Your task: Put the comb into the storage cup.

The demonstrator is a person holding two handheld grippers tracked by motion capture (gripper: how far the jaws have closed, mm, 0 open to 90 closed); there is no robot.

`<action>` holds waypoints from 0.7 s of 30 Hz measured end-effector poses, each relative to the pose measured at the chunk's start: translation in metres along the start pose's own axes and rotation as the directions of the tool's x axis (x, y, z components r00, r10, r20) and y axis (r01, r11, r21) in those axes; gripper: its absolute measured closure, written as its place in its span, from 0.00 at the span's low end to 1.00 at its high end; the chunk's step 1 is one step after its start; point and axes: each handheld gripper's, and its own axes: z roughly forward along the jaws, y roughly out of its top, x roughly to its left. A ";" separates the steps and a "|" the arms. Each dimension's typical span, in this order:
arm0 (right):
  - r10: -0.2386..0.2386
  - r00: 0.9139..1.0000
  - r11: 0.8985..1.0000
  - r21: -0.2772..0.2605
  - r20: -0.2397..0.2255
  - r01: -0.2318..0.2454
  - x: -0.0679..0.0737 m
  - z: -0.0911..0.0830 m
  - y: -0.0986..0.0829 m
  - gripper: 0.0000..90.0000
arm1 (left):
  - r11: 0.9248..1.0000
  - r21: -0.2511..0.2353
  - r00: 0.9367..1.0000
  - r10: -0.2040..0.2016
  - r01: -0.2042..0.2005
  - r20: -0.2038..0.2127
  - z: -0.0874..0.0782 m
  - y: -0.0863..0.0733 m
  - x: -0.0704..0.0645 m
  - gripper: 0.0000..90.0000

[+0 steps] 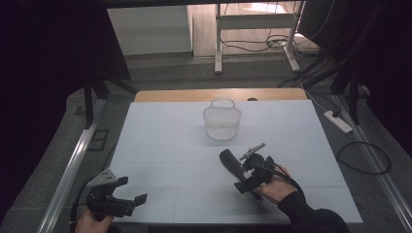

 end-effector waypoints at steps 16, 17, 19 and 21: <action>-0.017 0.999 0.995 0.094 0.037 0.013 -0.003 0.025 -0.010 0.00 | 1.000 -0.002 1.000 0.002 -0.002 0.002 0.000 0.000 0.000 0.03; -0.015 0.999 0.995 0.094 0.036 0.012 -0.003 0.026 -0.010 0.00 | 1.000 -0.002 1.000 0.001 -0.001 0.002 0.000 0.000 0.000 0.03; -0.016 0.999 0.995 0.096 0.035 0.013 -0.003 0.026 -0.010 0.00 | 1.000 -0.002 1.000 0.001 -0.001 0.002 0.000 0.000 0.000 0.03; -0.014 0.999 0.995 0.096 0.036 0.011 -0.003 0.026 -0.010 0.00 | 1.000 -0.002 1.000 0.001 -0.001 0.002 0.000 0.000 0.000 0.03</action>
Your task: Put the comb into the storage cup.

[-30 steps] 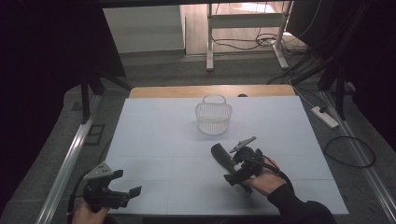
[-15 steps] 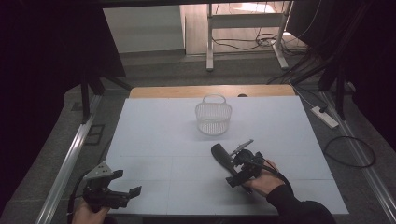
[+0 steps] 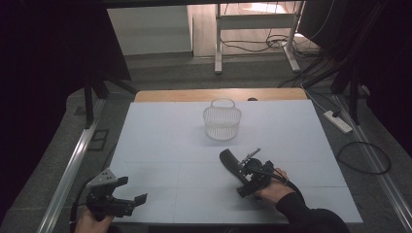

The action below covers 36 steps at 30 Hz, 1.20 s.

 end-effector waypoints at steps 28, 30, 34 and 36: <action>-0.014 0.999 1.000 0.025 -0.030 0.015 -0.006 -0.017 0.003 0.79 | 1.000 0.001 1.000 0.002 -0.002 0.000 0.000 0.000 0.000 0.03; -0.003 0.999 0.999 0.032 -0.039 0.005 -0.007 -0.017 0.004 0.80 | 1.000 0.001 1.000 0.002 -0.002 0.000 0.000 0.000 0.000 0.03; -0.016 0.999 0.999 0.037 -0.041 0.018 -0.008 -0.017 0.005 0.80 | 1.000 0.000 1.000 0.001 -0.001 0.001 0.000 0.000 0.000 0.03; -0.019 0.999 0.999 0.035 -0.036 0.020 -0.007 -0.017 0.004 0.80 | 1.000 0.001 1.000 0.001 -0.001 0.000 0.000 0.000 0.000 0.03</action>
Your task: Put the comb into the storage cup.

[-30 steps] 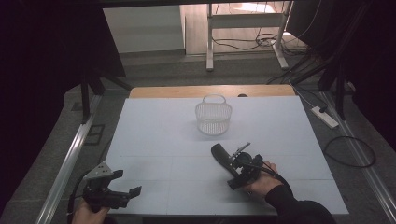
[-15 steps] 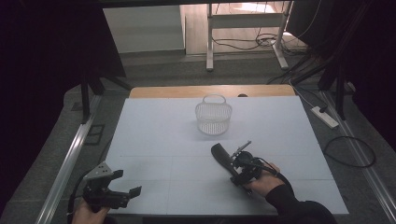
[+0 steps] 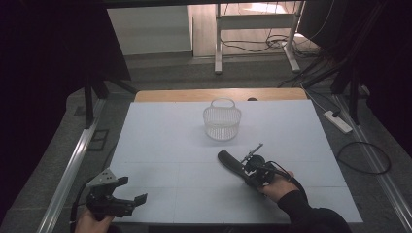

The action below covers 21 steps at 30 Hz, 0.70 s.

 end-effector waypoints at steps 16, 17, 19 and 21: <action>-0.021 1.000 0.998 -0.051 0.006 0.021 0.001 -0.007 -0.004 0.81 | 1.000 -0.005 1.000 -0.004 0.004 -0.004 -0.001 0.000 0.000 0.02; -0.021 1.000 0.998 -0.051 0.006 0.021 0.001 -0.007 -0.004 0.81 | 1.000 -0.005 1.000 -0.004 0.004 -0.004 -0.001 0.000 0.000 0.01; -0.032 0.999 0.997 -0.072 0.008 0.032 0.001 -0.011 -0.005 0.81 | 1.000 -0.010 1.000 -0.006 0.006 -0.005 -0.001 0.000 0.000 0.01; -0.040 0.999 0.995 -0.087 0.010 0.040 0.002 -0.013 -0.006 0.81 | 1.000 -0.012 1.000 -0.010 0.010 -0.003 -0.001 0.000 0.001 0.00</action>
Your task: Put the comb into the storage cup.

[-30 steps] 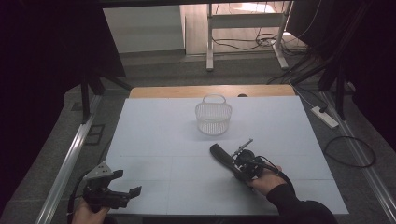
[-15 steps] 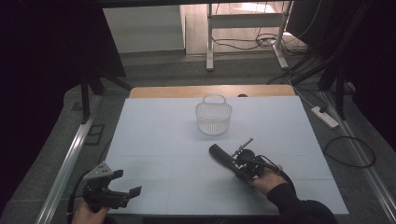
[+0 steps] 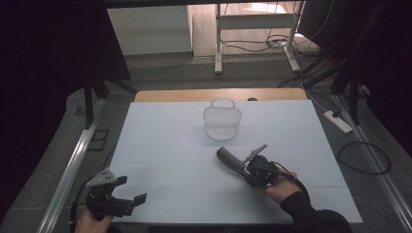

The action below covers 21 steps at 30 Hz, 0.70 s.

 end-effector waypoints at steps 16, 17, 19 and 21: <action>-0.042 0.999 0.996 -0.084 0.007 0.043 0.003 -0.014 -0.003 0.81 | 0.999 -0.031 1.000 0.026 -0.026 0.010 0.003 0.007 -0.003 0.00; -0.042 0.999 0.996 -0.084 0.007 0.043 0.003 -0.014 -0.003 0.81 | 0.999 -0.031 1.000 0.026 -0.026 0.010 0.003 0.007 -0.003 0.00; -0.048 0.999 0.994 -0.096 0.011 0.048 0.004 -0.016 -0.004 0.81 | 0.998 -0.042 0.999 0.038 -0.038 0.014 0.004 0.010 -0.004 0.00; -0.053 0.999 0.993 -0.107 0.013 0.054 0.004 -0.017 -0.004 0.81 | 0.998 -0.049 0.999 0.044 -0.043 0.019 0.005 0.012 -0.004 0.00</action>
